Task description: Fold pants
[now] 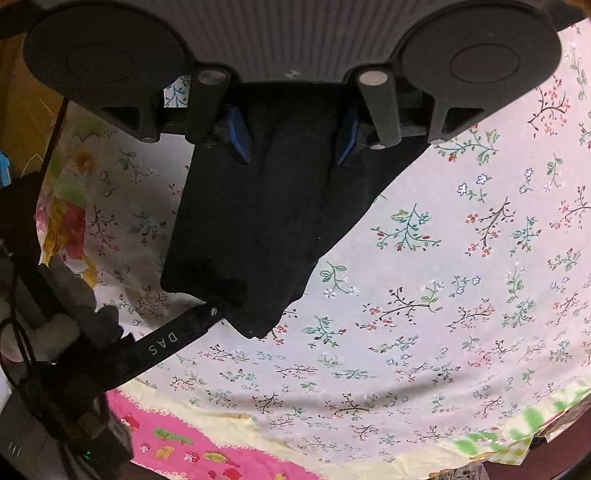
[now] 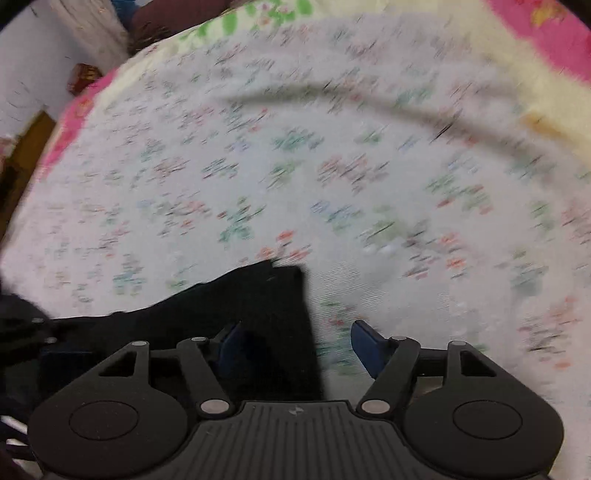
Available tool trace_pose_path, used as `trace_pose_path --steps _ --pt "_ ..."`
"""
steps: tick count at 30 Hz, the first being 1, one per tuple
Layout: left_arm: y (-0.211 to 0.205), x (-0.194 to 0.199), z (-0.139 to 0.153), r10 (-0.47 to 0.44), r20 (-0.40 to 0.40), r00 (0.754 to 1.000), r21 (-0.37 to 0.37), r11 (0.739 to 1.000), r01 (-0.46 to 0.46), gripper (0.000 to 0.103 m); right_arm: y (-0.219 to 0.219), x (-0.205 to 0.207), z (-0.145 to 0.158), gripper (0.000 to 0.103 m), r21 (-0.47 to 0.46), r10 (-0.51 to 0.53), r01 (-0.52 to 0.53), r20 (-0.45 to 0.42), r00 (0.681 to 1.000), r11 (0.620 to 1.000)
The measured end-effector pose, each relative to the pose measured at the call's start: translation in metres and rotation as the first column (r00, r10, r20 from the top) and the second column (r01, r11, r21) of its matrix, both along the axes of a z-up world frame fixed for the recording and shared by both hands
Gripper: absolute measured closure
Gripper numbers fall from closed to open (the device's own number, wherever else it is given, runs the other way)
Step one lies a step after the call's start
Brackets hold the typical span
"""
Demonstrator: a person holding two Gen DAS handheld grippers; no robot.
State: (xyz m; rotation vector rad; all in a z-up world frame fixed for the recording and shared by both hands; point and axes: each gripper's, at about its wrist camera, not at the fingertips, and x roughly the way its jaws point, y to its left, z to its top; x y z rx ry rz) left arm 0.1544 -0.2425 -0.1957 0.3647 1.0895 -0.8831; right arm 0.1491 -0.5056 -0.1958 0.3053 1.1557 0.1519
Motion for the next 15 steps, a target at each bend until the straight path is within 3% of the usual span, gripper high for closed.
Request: trace_pose_path --steps 4,6,8,11,13,15 --pt "0.001 0.001 -0.003 0.006 -0.010 1.000 0.012 1.000 -0.006 0.044 0.001 0.002 -0.007 0.049 0.053 0.054 -0.053 -0.011 0.998 0.997" --pt "0.000 0.001 -0.004 0.004 -0.007 1.000 0.017 1.000 -0.004 0.044 -0.002 0.002 -0.004 0.080 0.099 0.058 -0.055 -0.024 0.998 0.994" --pt "0.000 0.001 -0.005 0.005 -0.015 1.000 0.015 1.000 -0.005 0.044 -0.004 0.002 0.000 0.101 0.149 0.064 -0.056 -0.046 0.997 0.987" --pt "-0.003 0.002 -0.008 -0.002 -0.016 1.000 0.025 1.000 0.003 0.044 -0.001 0.005 -0.013 0.102 0.164 0.069 -0.055 -0.078 0.995 0.985" --pt "-0.007 0.004 -0.010 -0.006 -0.013 1.000 0.026 1.000 0.006 0.044 -0.002 0.014 -0.031 0.097 0.217 0.031 -0.003 -0.125 0.992 0.976" --pt "-0.011 0.005 -0.010 -0.012 -0.011 1.000 0.030 0.999 0.012 0.044 0.004 0.020 -0.034 0.102 0.252 0.013 0.020 -0.128 0.992 0.967"
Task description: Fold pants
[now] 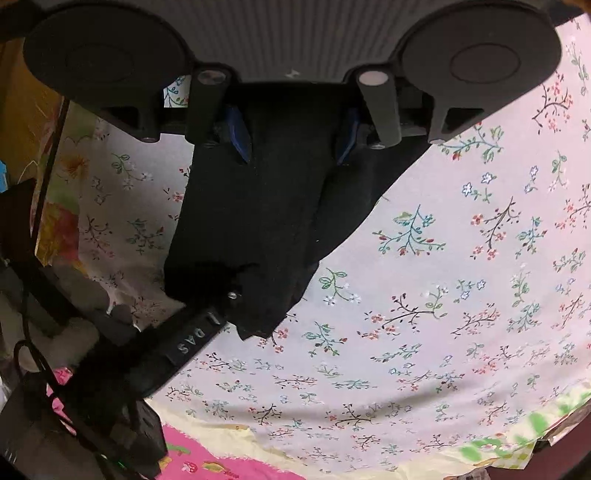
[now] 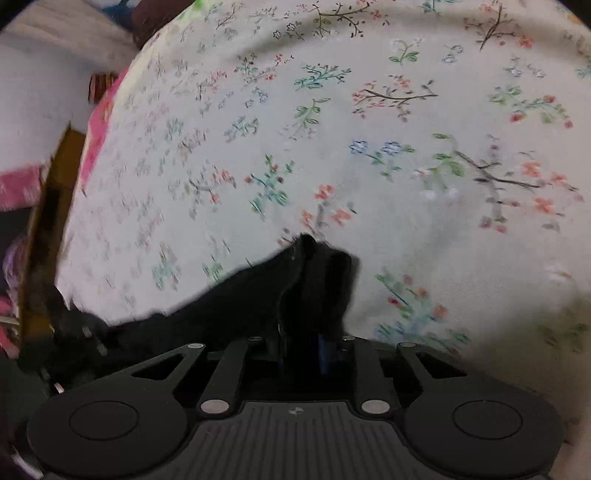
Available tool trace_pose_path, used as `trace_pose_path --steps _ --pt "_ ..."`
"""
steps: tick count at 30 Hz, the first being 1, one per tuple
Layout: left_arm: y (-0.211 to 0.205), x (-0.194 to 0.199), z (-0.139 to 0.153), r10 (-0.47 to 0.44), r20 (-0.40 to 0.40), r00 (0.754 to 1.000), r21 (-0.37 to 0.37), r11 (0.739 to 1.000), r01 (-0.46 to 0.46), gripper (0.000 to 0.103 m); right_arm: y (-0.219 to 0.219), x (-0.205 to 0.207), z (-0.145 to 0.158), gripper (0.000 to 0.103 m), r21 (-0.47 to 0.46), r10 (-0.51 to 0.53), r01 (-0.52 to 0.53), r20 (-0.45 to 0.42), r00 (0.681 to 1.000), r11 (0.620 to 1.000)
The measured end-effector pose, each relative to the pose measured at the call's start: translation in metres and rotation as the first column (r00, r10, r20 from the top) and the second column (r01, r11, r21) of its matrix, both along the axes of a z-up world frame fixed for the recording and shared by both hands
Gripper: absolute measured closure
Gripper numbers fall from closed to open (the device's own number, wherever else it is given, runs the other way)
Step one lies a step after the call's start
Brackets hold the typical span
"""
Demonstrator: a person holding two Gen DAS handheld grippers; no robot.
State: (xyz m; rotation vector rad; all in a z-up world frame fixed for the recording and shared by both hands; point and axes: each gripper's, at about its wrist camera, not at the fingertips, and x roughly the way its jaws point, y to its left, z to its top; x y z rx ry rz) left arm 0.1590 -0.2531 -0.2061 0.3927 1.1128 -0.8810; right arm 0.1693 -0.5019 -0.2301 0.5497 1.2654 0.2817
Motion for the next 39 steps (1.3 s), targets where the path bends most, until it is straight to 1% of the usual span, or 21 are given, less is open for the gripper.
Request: trace_pose_path --steps 2,6,7,10,13,15,16,17,18,20,24,28,29,30,31,32,34,36,37,38,39 --pt "-0.002 -0.001 0.000 -0.005 -0.007 1.000 -0.004 1.000 0.005 0.044 0.007 -0.002 0.010 0.103 -0.037 0.007 -0.007 0.010 1.000 0.999" --pt "-0.019 -0.002 0.005 -0.025 -0.020 0.999 -0.048 0.999 0.024 0.044 -0.030 -0.020 0.049 0.103 0.129 -0.199 0.198 -0.001 0.980 0.972" --pt "-0.026 -0.003 0.008 -0.035 -0.009 0.999 -0.067 0.997 0.035 0.044 -0.035 -0.025 0.060 0.103 0.143 -0.212 0.209 0.005 0.977 0.967" --pt "-0.051 -0.003 0.011 -0.065 0.010 0.998 -0.124 0.990 0.066 0.044 -0.036 -0.039 0.078 0.103 0.074 -0.198 0.196 0.017 0.980 0.978" --pt "-0.079 -0.001 0.002 -0.093 0.025 0.995 -0.161 0.982 0.095 0.044 -0.047 -0.052 0.071 0.103 0.042 -0.264 0.264 -0.011 0.965 0.964" --pt "-0.095 0.000 -0.012 -0.091 -0.003 0.996 -0.157 0.984 0.090 0.044 -0.065 -0.062 0.060 0.103 -0.044 -0.357 0.356 0.001 0.934 0.933" --pt "-0.099 -0.002 -0.016 -0.079 -0.009 0.997 -0.154 0.985 0.077 0.044 -0.077 -0.066 0.055 0.103 -0.091 -0.417 0.415 0.003 0.909 0.905" --pt "-0.100 -0.004 -0.016 -0.063 -0.005 0.998 -0.155 0.986 0.061 0.044 -0.089 -0.069 0.052 0.103 -0.120 -0.478 0.474 -0.002 0.879 0.872" --pt "-0.098 -0.007 -0.012 -0.048 0.002 0.999 -0.167 0.985 0.048 0.044 -0.097 -0.072 0.055 0.103 -0.137 -0.493 0.490 0.010 0.870 0.861" --pt "-0.086 -0.010 -0.002 -0.017 0.005 1.000 -0.190 0.982 0.018 0.044 -0.090 -0.071 0.073 0.103 -0.147 -0.428 0.435 0.073 0.901 0.889" --pt "-0.047 -0.016 0.019 0.039 0.057 0.998 -0.168 0.985 -0.029 0.043 -0.040 -0.063 0.098 0.103 -0.038 -0.245 0.253 0.142 0.959 0.967" --pt "0.001 -0.016 0.025 0.125 0.128 0.984 -0.084 0.990 -0.115 0.042 0.025 -0.053 0.066 0.103 0.068 -0.077 0.072 0.075 0.994 0.995" --pt "0.021 -0.014 0.021 0.169 0.134 0.977 -0.037 0.986 -0.165 0.042 0.040 -0.050 0.055 0.103 0.043 -0.028 0.026 0.059 0.998 0.999" --pt "0.041 -0.012 0.016 0.212 0.128 0.969 -0.001 0.977 -0.213 0.042 0.053 -0.047 0.044 0.103 -0.045 0.009 -0.007 0.034 0.999 0.999" --pt "0.065 -0.011 0.009 0.268 0.127 0.955 0.041 0.960 -0.275 0.041 0.059 -0.042 0.030 0.103 -0.124 0.019 -0.018 0.002 1.000 0.992" --pt "0.098 -0.012 -0.001 0.342 0.130 0.931 0.096 0.930 -0.355 0.038 0.054 -0.041 0.017 0.103 -0.161 -0.005 0.000 -0.031 1.000 0.987" --pt "0.155 -0.019 -0.014 0.467 0.111 0.877 0.161 0.862 -0.480 0.035 0.037 -0.039 -0.005 0.103 -0.115 -0.096 0.083 -0.112 0.989 0.990" --pt "0.211 -0.033 -0.015 0.603 0.108 0.790 0.185 0.769 -0.612 0.035 0.034 -0.034 -0.005 0.103 -0.101 -0.117 0.104 -0.136 0.984 0.989" --pt "0.234 -0.039 -0.013 0.665 0.122 0.737 0.210 0.708 -0.674 0.035 0.040 -0.032 -0.002 0.103 -0.131 -0.090 0.073 -0.128 0.988 0.989" --pt "0.257 -0.047 -0.012 0.724 0.145 0.674 0.248 0.633 -0.733 0.035 0.049 -0.030 0.002 0.103 -0.175 -0.047 0.026 -0.117 0.992 0.984" --pt "0.272 -0.053 -0.012 0.759 0.165 0.630 0.275 0.578 -0.768 0.035 0.053 -0.028 0.004 0.103 -0.208 -0.021 -0.004 -0.115 0.993 0.978"
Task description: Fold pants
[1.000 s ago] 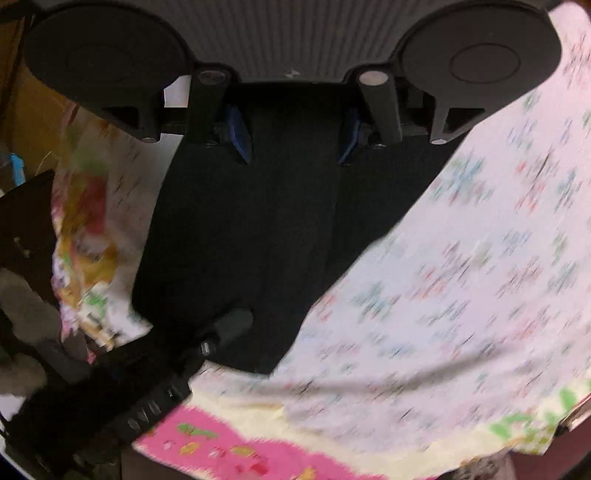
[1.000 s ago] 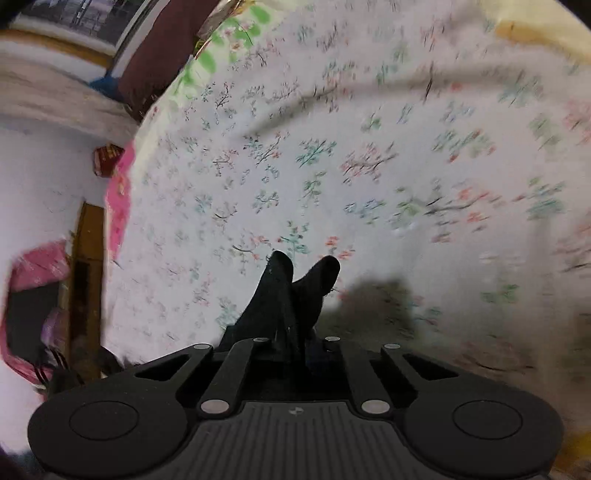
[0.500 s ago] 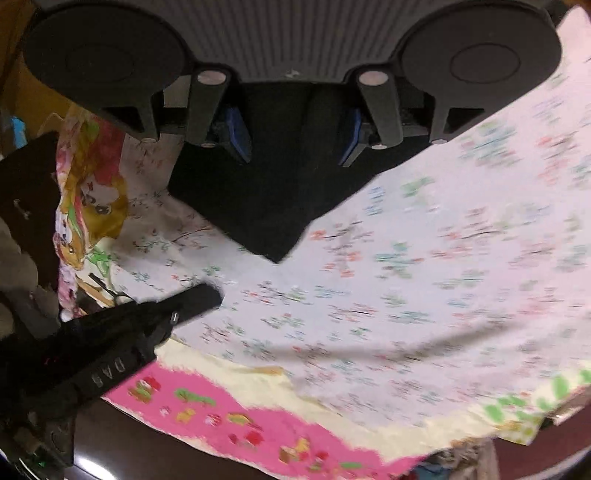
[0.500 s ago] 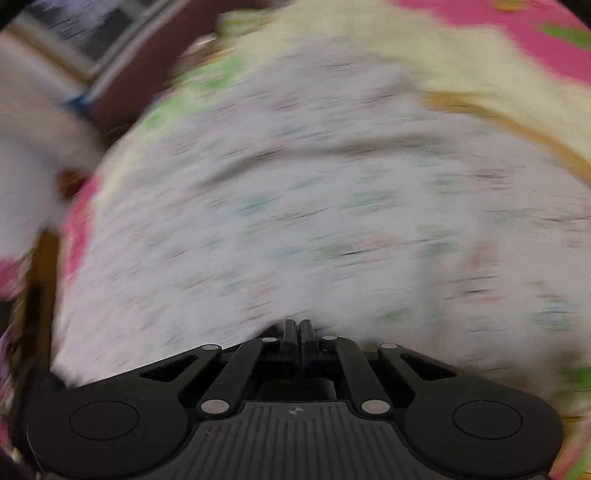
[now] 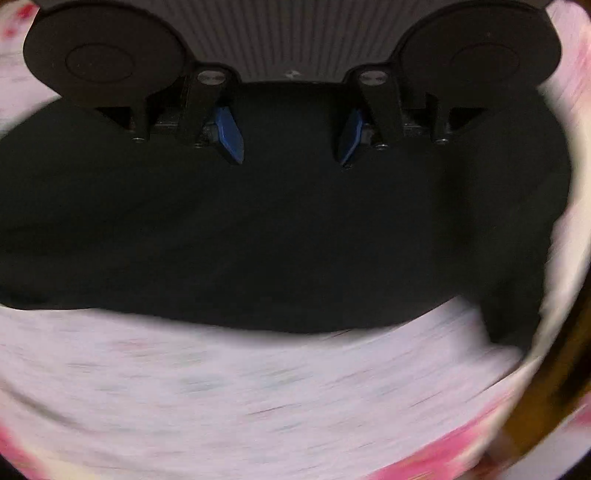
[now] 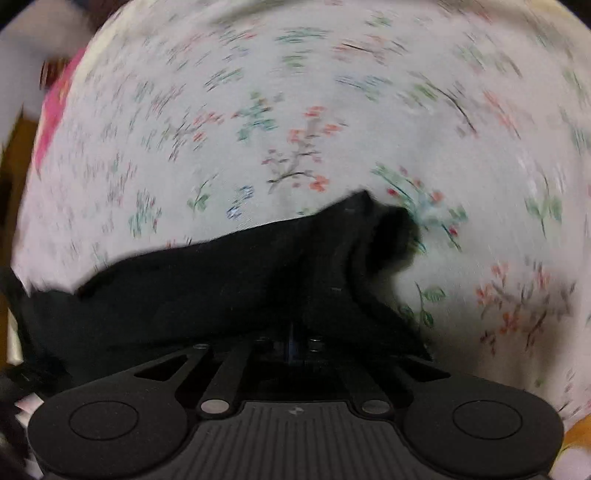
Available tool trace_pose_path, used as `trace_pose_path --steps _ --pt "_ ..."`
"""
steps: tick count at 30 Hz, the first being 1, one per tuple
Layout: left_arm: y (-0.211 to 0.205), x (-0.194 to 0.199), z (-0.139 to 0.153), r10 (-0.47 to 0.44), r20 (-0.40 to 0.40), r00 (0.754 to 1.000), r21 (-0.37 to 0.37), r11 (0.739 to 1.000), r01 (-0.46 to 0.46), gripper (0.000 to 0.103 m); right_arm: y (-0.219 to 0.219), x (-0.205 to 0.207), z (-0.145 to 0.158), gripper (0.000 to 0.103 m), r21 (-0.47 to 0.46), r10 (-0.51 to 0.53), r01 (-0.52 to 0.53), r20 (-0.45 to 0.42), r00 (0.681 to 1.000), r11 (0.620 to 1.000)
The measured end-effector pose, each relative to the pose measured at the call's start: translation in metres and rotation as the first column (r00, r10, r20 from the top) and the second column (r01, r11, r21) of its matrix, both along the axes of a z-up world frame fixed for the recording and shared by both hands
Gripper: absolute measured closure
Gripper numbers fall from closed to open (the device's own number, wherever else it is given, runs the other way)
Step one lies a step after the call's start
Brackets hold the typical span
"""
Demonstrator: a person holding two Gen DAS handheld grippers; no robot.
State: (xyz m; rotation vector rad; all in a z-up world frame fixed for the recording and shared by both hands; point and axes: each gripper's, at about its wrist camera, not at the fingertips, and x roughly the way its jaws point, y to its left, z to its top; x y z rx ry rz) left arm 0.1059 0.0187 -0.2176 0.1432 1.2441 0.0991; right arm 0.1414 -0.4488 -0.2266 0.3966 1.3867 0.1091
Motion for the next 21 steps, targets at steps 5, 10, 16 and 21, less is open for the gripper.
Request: trace_pose_path --steps 5,10,16,21 --pt "0.022 -0.019 0.014 0.023 0.039 0.999 0.010 1.000 -0.023 0.037 0.034 0.010 0.012 0.103 -0.112 0.092 -0.091 0.001 0.996 0.990" --pt "0.023 0.004 0.032 -0.050 0.183 0.982 -0.082 0.995 0.066 0.036 0.089 0.023 0.049 0.101 -0.157 0.193 -0.177 0.092 0.977 0.971" --pt "0.067 0.040 0.012 -0.026 0.226 0.974 -0.132 0.990 0.057 0.031 0.173 0.029 0.067 0.100 -0.094 0.252 -0.241 0.126 0.960 0.966" --pt "0.124 0.021 0.027 0.041 0.226 0.973 -0.208 0.978 0.007 0.031 0.271 0.032 0.067 0.093 0.032 0.341 -0.349 0.150 0.928 0.937"
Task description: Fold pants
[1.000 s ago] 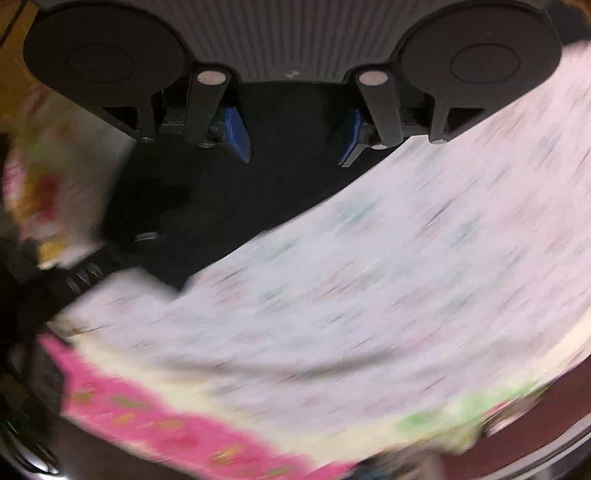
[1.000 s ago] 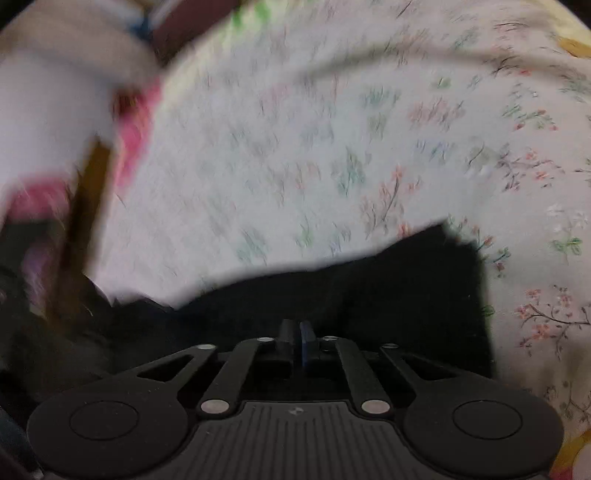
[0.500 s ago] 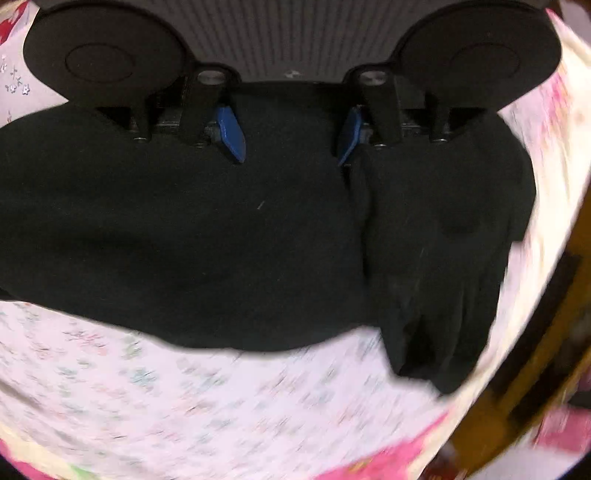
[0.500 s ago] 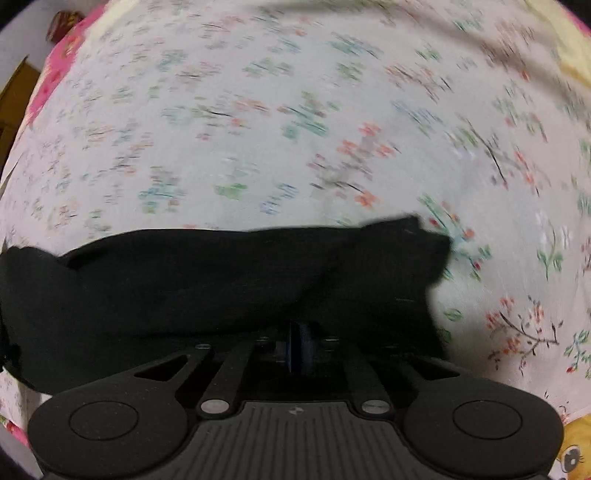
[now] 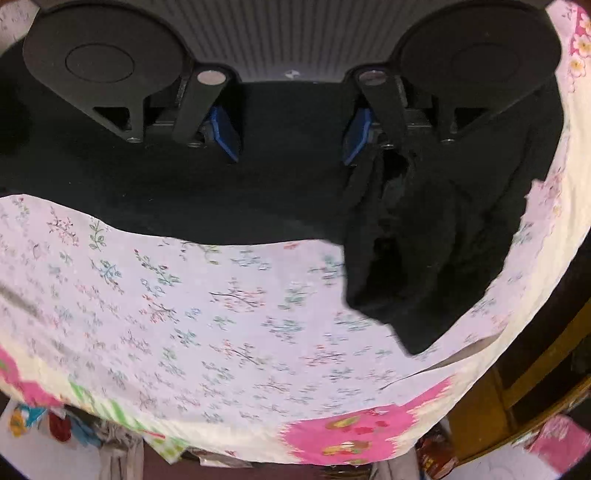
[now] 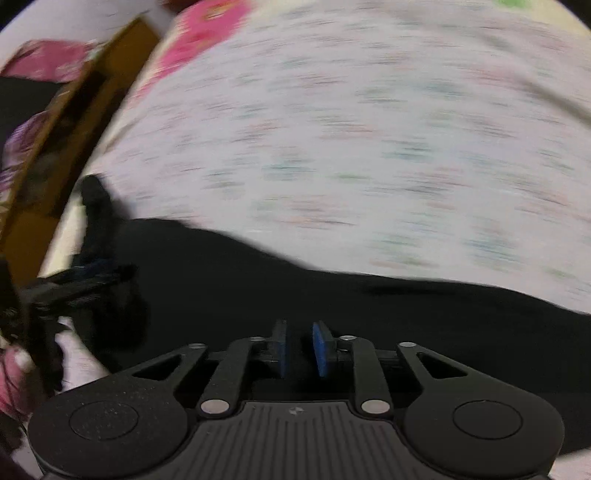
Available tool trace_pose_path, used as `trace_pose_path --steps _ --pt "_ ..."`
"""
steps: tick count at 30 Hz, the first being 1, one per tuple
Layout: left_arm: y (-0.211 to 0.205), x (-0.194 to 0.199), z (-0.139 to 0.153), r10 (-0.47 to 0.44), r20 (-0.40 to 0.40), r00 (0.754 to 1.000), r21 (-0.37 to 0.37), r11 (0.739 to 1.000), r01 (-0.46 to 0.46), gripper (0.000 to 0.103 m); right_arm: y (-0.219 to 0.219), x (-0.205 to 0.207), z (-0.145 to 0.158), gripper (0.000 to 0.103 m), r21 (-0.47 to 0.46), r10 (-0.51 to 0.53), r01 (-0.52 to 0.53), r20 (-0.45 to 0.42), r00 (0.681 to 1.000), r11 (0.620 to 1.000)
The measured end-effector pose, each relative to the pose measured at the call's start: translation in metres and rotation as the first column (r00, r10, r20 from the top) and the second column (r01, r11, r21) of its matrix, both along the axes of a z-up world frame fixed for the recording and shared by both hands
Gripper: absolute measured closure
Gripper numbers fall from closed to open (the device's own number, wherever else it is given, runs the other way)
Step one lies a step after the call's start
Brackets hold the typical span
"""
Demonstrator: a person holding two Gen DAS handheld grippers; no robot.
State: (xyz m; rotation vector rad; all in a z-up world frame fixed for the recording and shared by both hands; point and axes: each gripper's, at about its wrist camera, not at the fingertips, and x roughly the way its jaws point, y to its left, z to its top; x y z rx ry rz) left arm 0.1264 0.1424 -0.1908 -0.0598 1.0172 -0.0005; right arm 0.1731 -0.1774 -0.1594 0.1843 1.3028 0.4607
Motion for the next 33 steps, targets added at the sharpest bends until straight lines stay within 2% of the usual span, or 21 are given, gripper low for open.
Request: trace_pose_path --steps 3,5,9,13,17,19,20,21,23,27,33 --pt "0.009 -0.013 0.012 -0.036 0.033 0.999 0.029 0.999 0.035 0.031 0.078 0.020 -0.004 0.092 0.065 0.104 -0.106 0.028 0.994 0.992" --pt "0.015 -0.020 0.019 -0.023 0.072 0.997 0.026 0.999 0.021 0.031 0.122 0.032 -0.002 0.092 0.099 0.168 -0.172 0.051 0.985 0.980" --pt "0.037 -0.019 0.017 -0.015 0.046 0.999 0.002 1.000 0.014 0.031 0.202 0.056 0.005 0.084 0.164 0.294 -0.307 0.101 0.951 0.938" --pt "0.041 -0.025 0.019 -0.030 0.052 0.998 -0.041 0.999 0.033 0.031 0.255 0.066 0.014 0.072 0.176 0.344 -0.374 0.177 0.922 0.911" --pt "0.041 -0.023 0.019 -0.050 0.074 0.996 -0.064 0.996 0.055 0.031 0.296 0.071 -0.004 0.068 0.135 0.417 -0.439 0.163 0.894 0.888" --pt "0.046 -0.021 0.018 -0.052 0.080 0.995 -0.084 0.995 0.059 0.031 0.313 0.071 -0.014 0.074 0.115 0.447 -0.465 0.156 0.881 0.878" --pt "0.049 -0.021 0.017 -0.049 0.082 0.995 -0.086 0.995 0.056 0.031 0.315 0.069 -0.016 0.095 0.108 0.449 -0.470 0.168 0.877 0.876" --pt "0.052 -0.021 0.017 -0.044 0.085 0.995 -0.087 0.995 0.051 0.031 0.320 0.069 -0.016 0.103 0.113 0.448 -0.467 0.159 0.880 0.877" --pt "0.060 -0.025 0.019 -0.022 0.093 0.995 -0.099 0.995 0.031 0.031 0.321 0.068 -0.009 0.103 0.173 0.432 -0.449 0.128 0.893 0.877" --pt "0.072 -0.042 0.036 0.033 0.117 0.993 -0.129 0.991 -0.017 0.032 0.333 0.049 0.013 0.103 0.234 0.465 -0.482 0.125 0.876 0.844" --pt "0.090 -0.093 0.060 -0.021 0.069 0.997 -0.122 0.992 0.029 0.031 0.355 0.018 0.017 0.103 0.269 0.524 -0.537 0.123 0.843 0.800"
